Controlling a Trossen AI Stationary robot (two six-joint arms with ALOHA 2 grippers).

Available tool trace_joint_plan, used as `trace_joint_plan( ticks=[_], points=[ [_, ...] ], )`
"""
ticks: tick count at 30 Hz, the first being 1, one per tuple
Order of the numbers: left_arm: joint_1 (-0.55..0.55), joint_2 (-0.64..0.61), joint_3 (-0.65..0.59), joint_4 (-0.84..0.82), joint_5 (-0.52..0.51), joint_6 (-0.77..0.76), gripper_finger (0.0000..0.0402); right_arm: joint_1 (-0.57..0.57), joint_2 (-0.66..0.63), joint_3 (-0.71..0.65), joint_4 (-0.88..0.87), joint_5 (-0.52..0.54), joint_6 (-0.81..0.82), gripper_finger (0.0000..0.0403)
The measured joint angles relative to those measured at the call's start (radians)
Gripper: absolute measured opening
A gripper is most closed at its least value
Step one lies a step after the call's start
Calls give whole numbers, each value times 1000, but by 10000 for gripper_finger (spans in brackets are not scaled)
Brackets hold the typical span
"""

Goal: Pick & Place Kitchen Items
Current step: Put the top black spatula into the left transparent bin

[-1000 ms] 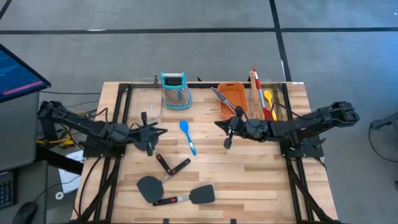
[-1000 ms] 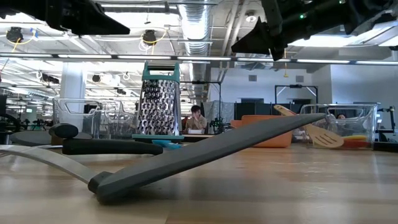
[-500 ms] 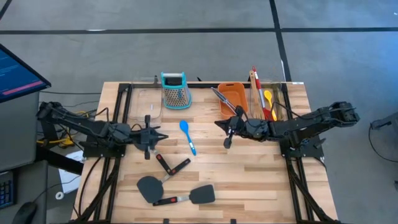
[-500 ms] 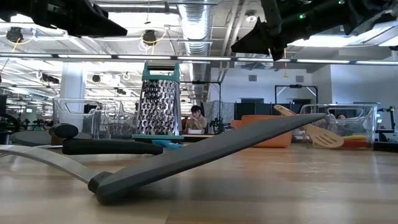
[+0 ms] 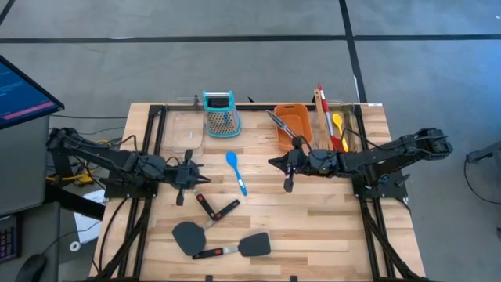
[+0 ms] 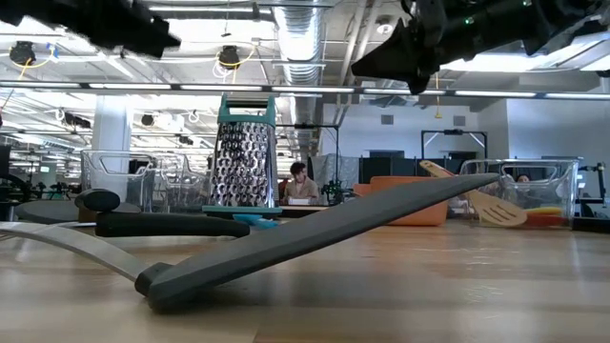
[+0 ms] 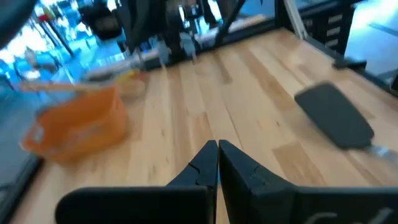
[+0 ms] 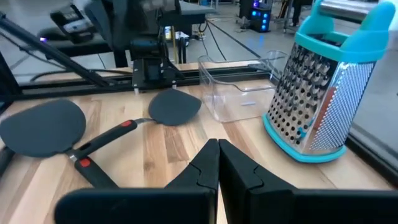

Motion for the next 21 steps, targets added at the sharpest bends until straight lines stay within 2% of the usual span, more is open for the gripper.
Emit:
trace_joint_plan(
  ticks=[2, 6, 10, 15, 21],
  points=[
    [0, 11, 45, -12, 0, 28, 2, 0, 1, 0, 0, 0, 36, 0],
    [-1, 43, 139, -135, 0, 49, 1, 0, 1, 0, 0, 0, 100, 0],
    [-1, 107, 211, -362, -4, 35, 1, 11, 2, 0, -4, 1, 138, 0],
    [-14, 195, 231, -537, -4, 41, 1, 36, 2, 0, 0, 4, 176, 0],
    [-54, 236, 232, -589, 91, 90, 1, 62, 2, 0, 0, 5, 215, 0]
  ],
)
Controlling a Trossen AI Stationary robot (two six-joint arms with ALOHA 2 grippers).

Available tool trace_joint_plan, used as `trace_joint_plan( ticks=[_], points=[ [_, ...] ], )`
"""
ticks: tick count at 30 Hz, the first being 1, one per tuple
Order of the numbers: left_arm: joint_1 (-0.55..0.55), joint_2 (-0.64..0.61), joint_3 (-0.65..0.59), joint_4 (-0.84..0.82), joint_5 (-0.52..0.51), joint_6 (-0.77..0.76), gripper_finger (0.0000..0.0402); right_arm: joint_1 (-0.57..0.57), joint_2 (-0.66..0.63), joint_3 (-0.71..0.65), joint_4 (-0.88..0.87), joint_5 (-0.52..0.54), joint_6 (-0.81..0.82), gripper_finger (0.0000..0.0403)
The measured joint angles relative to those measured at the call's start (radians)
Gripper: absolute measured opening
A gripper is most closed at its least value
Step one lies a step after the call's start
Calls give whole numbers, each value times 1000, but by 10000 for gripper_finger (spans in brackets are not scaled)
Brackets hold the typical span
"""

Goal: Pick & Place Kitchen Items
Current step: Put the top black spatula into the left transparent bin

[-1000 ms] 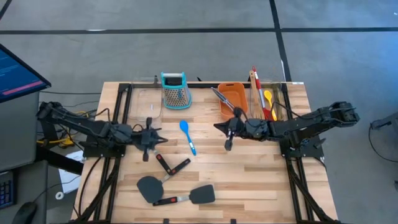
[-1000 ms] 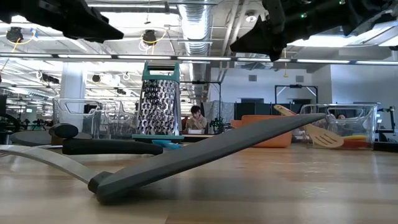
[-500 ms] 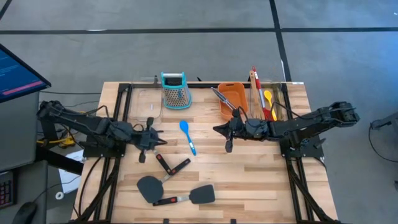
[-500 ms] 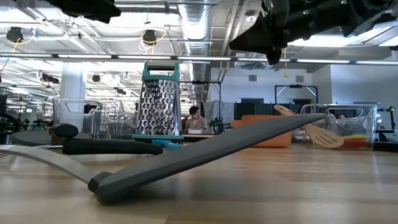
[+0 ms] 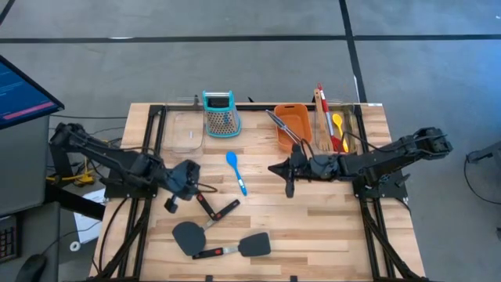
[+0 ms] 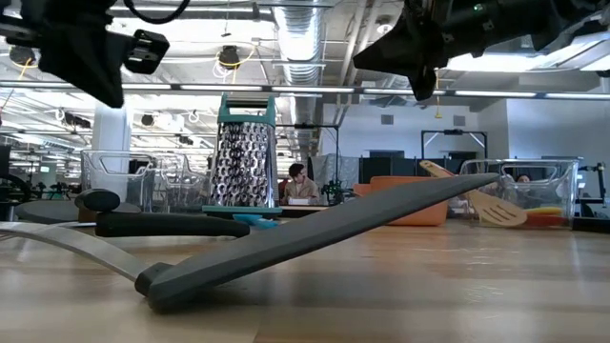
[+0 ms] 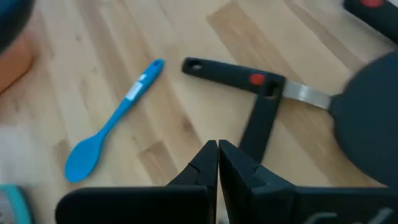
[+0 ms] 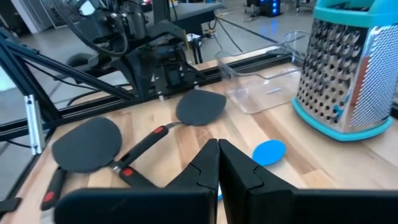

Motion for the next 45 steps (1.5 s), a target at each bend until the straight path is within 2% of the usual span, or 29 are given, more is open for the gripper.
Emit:
trace_joint_plan(
  ticks=[9, 17, 23, 30, 45],
  points=[
    [-25, -1, -34, -6, 3, 14, 1, 11, 0, 0, 0, 0, 10, 0],
    [-24, -1, -125, -2, -124, 15, 2, 11, 0, 0, -43, 0, 7, 0],
    [-23, -1, -125, 51, -142, 10, 6, 11, 0, 0, -73, 0, 7, 0],
    [-23, -1, -125, 54, -176, 8, 52, 11, 0, 0, -76, 1, 4, 0],
    [-23, -1, -125, 64, -172, -22, 171, 11, 0, 0, -77, 1, -4, 0]
  ],
)
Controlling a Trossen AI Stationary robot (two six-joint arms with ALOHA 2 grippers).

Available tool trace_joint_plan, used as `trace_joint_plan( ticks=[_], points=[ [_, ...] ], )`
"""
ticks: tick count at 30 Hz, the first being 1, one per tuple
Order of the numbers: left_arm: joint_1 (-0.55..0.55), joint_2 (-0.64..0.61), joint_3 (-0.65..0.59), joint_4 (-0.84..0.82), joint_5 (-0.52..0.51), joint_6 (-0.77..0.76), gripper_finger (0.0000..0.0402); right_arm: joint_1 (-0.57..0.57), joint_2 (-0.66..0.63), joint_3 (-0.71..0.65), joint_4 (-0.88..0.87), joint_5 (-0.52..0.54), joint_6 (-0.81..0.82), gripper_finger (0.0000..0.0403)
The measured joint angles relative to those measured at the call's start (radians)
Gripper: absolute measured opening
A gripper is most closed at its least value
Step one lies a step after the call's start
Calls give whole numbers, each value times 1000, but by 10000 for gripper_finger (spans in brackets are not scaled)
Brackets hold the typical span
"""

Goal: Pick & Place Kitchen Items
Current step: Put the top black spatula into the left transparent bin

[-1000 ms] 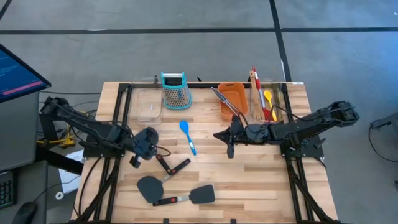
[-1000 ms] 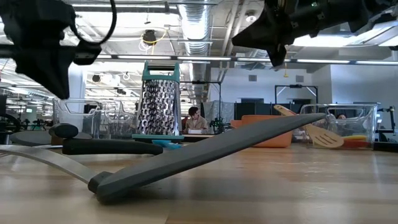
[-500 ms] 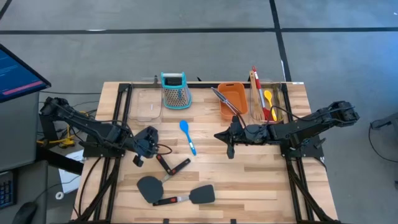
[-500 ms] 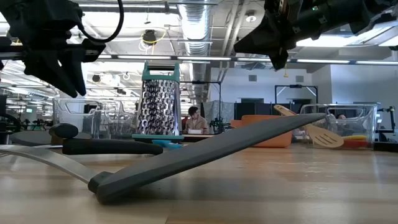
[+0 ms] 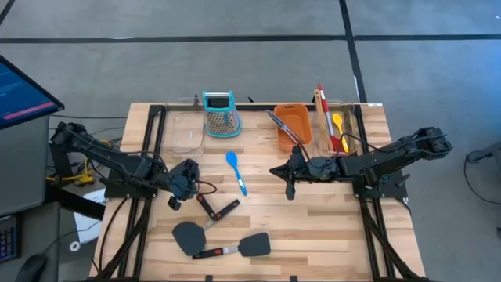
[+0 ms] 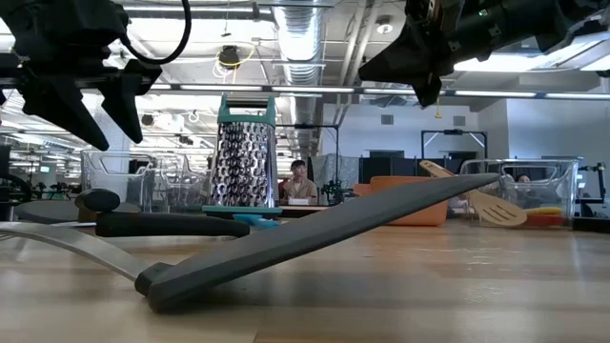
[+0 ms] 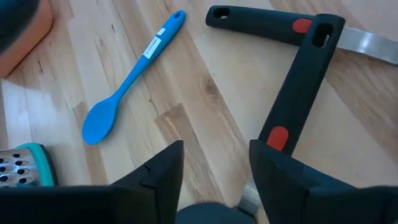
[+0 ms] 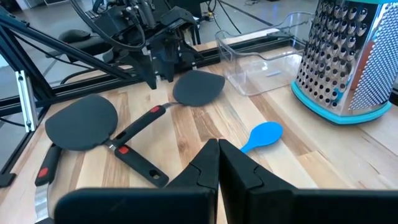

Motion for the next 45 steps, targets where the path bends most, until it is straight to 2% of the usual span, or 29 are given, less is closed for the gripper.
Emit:
trace_joint_plan(
  ticks=[8, 15, 27, 31, 38, 45],
  points=[
    [0, 0, 0, 5, 17, -17, 233, 0, 0, 0, -8, 0, 0, 0],
    [0, 0, 0, 5, 18, -17, 261, 0, 0, 0, -9, 0, 0, 0],
    [0, 0, 0, 32, 20, -25, 258, 0, 0, 0, -17, 0, 0, 0],
    [0, 0, 0, 122, 54, -32, 258, 0, 0, 0, -17, 0, 3, 0],
    [34, 0, 0, 367, 54, -31, 256, 0, 0, 0, -23, 0, 3, 0],
    [90, 18, 0, 376, 106, -55, 245, 0, 0, 0, -47, 0, 3, 0]
  ],
)
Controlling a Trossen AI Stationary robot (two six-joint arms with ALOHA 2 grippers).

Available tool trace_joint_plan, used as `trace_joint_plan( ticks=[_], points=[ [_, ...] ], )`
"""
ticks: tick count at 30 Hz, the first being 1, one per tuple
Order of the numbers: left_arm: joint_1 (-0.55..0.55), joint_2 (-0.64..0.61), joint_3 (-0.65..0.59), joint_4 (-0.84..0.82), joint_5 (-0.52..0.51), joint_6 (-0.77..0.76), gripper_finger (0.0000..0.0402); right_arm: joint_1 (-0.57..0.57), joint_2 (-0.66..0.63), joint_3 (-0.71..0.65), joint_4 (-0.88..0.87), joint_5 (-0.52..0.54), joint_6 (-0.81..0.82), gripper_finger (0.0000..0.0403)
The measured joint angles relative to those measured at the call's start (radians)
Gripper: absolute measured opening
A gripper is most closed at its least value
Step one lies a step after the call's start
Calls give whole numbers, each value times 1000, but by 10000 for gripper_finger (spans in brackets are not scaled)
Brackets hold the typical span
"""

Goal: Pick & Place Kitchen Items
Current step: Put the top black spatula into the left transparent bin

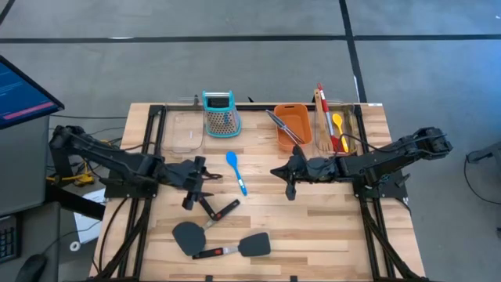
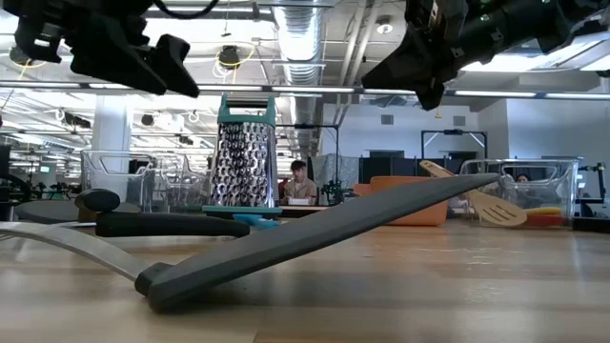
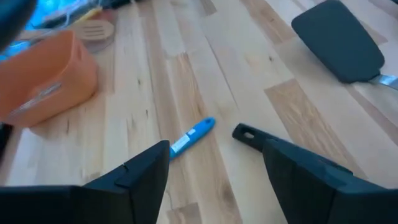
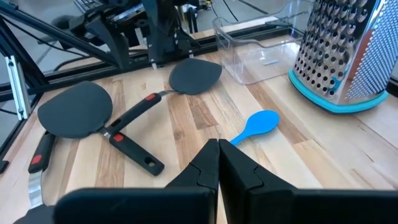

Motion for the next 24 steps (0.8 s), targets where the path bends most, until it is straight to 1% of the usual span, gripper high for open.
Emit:
trace_joint_plan(
  ticks=[3, 9, 11, 15, 21, 24],
  points=[
    [13, 40, 1, 4, 30, -6, 243, 0, 0, 0, -16, 0, 0, 0],
    [15, 172, 1, -2, 155, -6, 242, 1, 0, 0, -21, 0, 0, 0],
    [9, 195, 0, -13, 186, -6, 241, 1, 0, 0, -31, 0, -1, 0],
    [9, 194, 0, -83, 209, -6, 241, 1, 0, 0, -55, 0, 0, 0],
    [43, 155, 0, -294, 209, -6, 241, 1, 0, 0, -64, 0, 0, 0],
    [54, 156, 0, -336, 208, -6, 241, 1, 0, 0, -59, 0, 0, 0]
  ],
)
